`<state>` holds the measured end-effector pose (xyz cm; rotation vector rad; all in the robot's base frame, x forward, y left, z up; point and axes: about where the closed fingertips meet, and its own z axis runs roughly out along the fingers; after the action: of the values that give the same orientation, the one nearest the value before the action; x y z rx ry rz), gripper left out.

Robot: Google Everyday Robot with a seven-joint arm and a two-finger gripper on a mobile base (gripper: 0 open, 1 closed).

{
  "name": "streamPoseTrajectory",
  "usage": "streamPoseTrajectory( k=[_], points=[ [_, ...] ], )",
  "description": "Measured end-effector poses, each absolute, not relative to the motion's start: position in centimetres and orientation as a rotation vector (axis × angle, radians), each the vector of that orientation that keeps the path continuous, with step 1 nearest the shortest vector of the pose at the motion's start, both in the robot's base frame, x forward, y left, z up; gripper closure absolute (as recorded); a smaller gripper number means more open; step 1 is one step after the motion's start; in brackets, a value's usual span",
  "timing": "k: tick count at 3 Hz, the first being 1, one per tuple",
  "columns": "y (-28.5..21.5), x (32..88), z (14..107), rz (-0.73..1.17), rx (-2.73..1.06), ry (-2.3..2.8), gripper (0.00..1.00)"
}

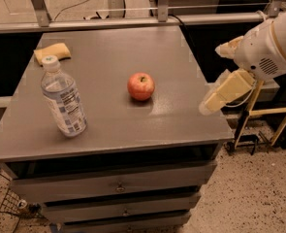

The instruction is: Knock blue plastic bottle over

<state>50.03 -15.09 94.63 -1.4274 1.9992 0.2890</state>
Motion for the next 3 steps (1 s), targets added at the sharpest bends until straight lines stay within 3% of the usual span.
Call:
streamPoseTrajectory(
  k=[1,3],
  points=[
    [-12.2,50.5,96.6,0.321,-1.417,1.867,0.0],
    [-2.4,51.1,96.5,0.585,-1.55,1.643,0.0]
  ],
)
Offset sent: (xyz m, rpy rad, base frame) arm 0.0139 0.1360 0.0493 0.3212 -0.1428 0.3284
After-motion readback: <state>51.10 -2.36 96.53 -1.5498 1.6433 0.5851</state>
